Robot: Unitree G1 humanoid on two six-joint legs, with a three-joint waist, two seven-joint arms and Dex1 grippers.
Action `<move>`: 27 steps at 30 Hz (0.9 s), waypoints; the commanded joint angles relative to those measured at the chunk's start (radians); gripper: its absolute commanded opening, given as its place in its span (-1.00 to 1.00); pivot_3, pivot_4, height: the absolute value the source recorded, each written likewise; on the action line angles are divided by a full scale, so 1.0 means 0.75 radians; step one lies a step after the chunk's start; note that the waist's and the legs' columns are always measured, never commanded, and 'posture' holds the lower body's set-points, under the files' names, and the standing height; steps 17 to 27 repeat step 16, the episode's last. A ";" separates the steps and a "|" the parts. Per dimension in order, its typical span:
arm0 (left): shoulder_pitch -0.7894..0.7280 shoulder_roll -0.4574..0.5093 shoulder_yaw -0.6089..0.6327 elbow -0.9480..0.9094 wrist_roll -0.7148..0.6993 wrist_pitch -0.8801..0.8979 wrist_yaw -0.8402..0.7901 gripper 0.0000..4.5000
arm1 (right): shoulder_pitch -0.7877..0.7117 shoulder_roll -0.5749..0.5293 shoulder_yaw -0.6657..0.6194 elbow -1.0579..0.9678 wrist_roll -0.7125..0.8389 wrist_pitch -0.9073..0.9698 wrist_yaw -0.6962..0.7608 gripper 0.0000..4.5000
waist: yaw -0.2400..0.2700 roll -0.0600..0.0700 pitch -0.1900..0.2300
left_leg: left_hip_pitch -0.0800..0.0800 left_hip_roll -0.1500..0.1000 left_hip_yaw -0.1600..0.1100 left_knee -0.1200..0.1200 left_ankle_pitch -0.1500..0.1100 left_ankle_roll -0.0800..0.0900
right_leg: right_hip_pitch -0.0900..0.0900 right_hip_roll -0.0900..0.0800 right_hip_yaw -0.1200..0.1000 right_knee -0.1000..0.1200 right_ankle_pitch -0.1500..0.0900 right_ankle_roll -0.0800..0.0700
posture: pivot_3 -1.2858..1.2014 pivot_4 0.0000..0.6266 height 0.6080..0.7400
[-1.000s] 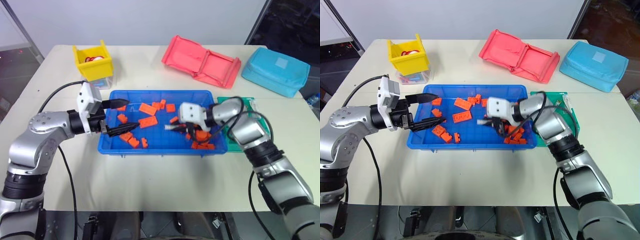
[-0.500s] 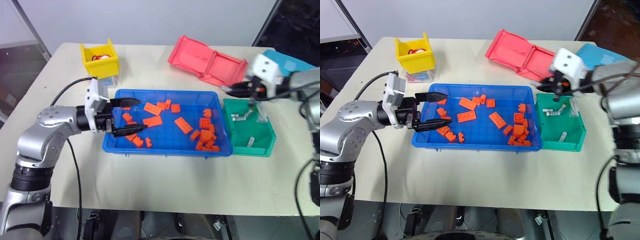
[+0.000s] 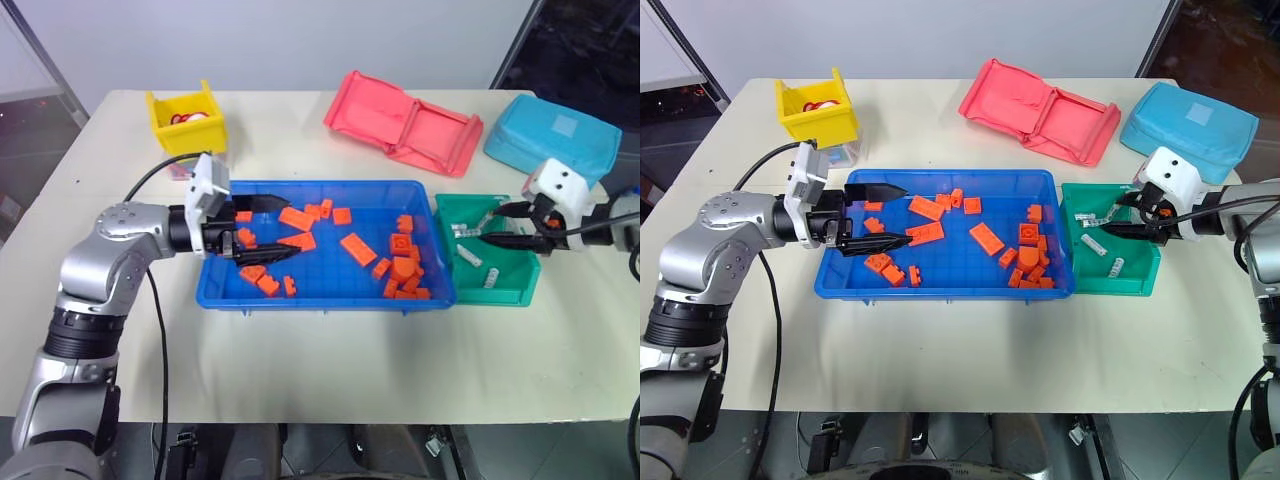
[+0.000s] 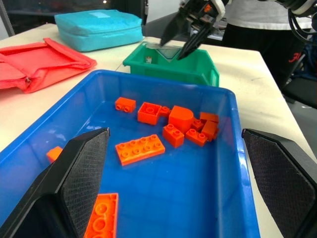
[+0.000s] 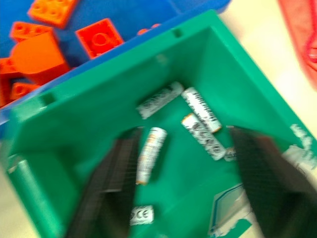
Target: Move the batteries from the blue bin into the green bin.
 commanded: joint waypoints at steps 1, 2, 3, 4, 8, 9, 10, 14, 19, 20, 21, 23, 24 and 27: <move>-0.005 0.017 0.073 -0.007 0.004 -0.014 0.038 1.00 | -0.059 0.011 -0.060 0.014 0.029 -0.010 -0.036 0.99 | 0.000 0.000 0.000 | 0.000 0.000 0.000 0.000 0.000 0.000 | 0.000 0.000 0.000 0.000 0.000 0.000 | 0.03 -0.52 1.00; -0.005 0.013 0.094 0.002 -0.001 -0.012 0.062 1.00 | -0.075 0.019 -0.069 0.019 0.049 0.004 -0.033 0.99 | -0.001 0.000 0.000 | 0.000 0.000 0.000 0.000 0.000 0.000 | 0.000 0.000 0.000 0.000 0.000 0.000 | 0.03 -0.52 1.00; -0.007 0.005 0.127 0.013 -0.001 -0.019 0.106 1.00 | -0.099 0.029 -0.089 0.035 0.066 0.014 -0.050 0.99 | -0.003 0.000 0.000 | 0.000 0.000 0.000 0.000 0.000 0.000 | 0.000 0.000 0.000 0.000 0.000 0.000 | 0.03 -0.52 1.00; -0.009 -0.002 0.161 0.023 0.000 -0.027 0.149 1.00 | -0.123 0.040 -0.111 0.059 0.075 0.015 -0.080 0.99 | -0.004 0.000 0.000 | 0.000 0.000 0.000 0.000 0.000 0.000 | 0.000 0.000 0.000 0.000 0.000 0.000 | 0.03 -0.52 1.00; -0.008 -0.014 0.323 0.076 0.035 -0.107 0.350 1.00 | -0.197 0.075 -0.226 0.251 0.055 -0.080 -0.284 0.99 | 0.000 0.000 0.000 | 0.000 0.000 -0.001 0.000 0.000 0.000 | 0.000 0.000 0.000 0.000 0.000 0.000 | 0.03 -0.52 1.00; 0.002 -0.005 0.365 0.084 0.045 -0.124 0.392 1.00 | -0.207 0.082 -0.267 0.311 0.059 -0.114 -0.338 0.99 | 0.003 0.000 0.000 | 0.000 0.000 -0.001 0.000 0.000 0.000 | 0.000 0.000 0.000 0.000 0.000 0.000 | 0.03 -0.52 1.00; 0.019 0.012 0.414 0.097 0.057 -0.135 0.432 1.00 | -0.207 0.090 -0.310 0.370 0.059 -0.156 -0.402 0.99 | 0.005 0.000 0.000 | 0.000 0.000 -0.001 0.000 0.000 0.000 | 0.000 0.000 0.000 0.000 0.000 0.000 | 0.03 -0.52 1.00; 0.138 0.090 0.545 0.107 0.085 -0.118 0.521 1.00 | -0.126 0.101 -0.395 0.513 0.060 -0.252 -0.514 0.99 | 0.003 0.000 0.000 | -0.001 -0.001 0.000 -0.001 0.000 0.000 | 0.000 -0.002 0.000 -0.001 0.000 0.000 | 0.03 -0.52 1.00; 0.234 0.114 0.597 0.090 0.099 -0.117 0.557 1.00 | -0.062 0.116 -0.436 0.563 0.072 -0.287 -0.552 0.99 | 0.003 0.000 0.000 | 0.000 -0.001 0.000 -0.002 0.000 0.000 | 0.000 -0.002 0.000 -0.001 0.000 0.000 | 0.03 -0.52 1.00; 0.234 0.114 0.597 0.090 0.099 -0.117 0.557 1.00 | -0.062 0.116 -0.436 0.563 0.072 -0.287 -0.552 0.99 | 0.003 0.000 0.000 | 0.000 -0.001 0.000 -0.002 0.000 0.000 | 0.000 -0.002 0.000 -0.001 0.000 0.000 | 0.03 -0.52 1.00; 0.234 0.114 0.597 0.090 0.099 -0.117 0.557 1.00 | -0.062 0.116 -0.436 0.563 0.072 -0.287 -0.552 0.99 | 0.003 0.000 0.000 | 0.000 -0.001 0.000 -0.002 0.000 0.000 | 0.000 -0.002 0.000 -0.001 0.000 0.000 | 0.03 -0.52 1.00; 0.234 0.114 0.597 0.090 0.099 -0.117 0.557 1.00 | -0.062 0.116 -0.436 0.563 0.072 -0.287 -0.552 0.99 | 0.003 0.000 0.000 | 0.000 -0.001 0.000 -0.002 0.000 0.000 | 0.000 -0.002 0.000 -0.001 0.000 0.000 | 0.03 -0.52 1.00; 0.234 0.114 0.597 0.090 0.099 -0.117 0.557 1.00 | -0.062 0.116 -0.436 0.563 0.072 -0.287 -0.552 0.99 | 0.003 0.000 0.000 | 0.000 -0.001 0.000 -0.002 0.000 0.000 | 0.000 -0.002 0.000 -0.001 0.000 0.000 | 0.03 -0.52 1.00; 0.234 0.114 0.597 0.090 0.099 -0.117 0.557 1.00 | -0.062 0.116 -0.436 0.563 0.072 -0.287 -0.552 0.99 | 0.003 0.000 0.000 | 0.000 -0.001 0.000 -0.002 0.000 0.000 | 0.000 -0.002 0.000 -0.001 0.000 0.000 | 0.03 -0.52 1.00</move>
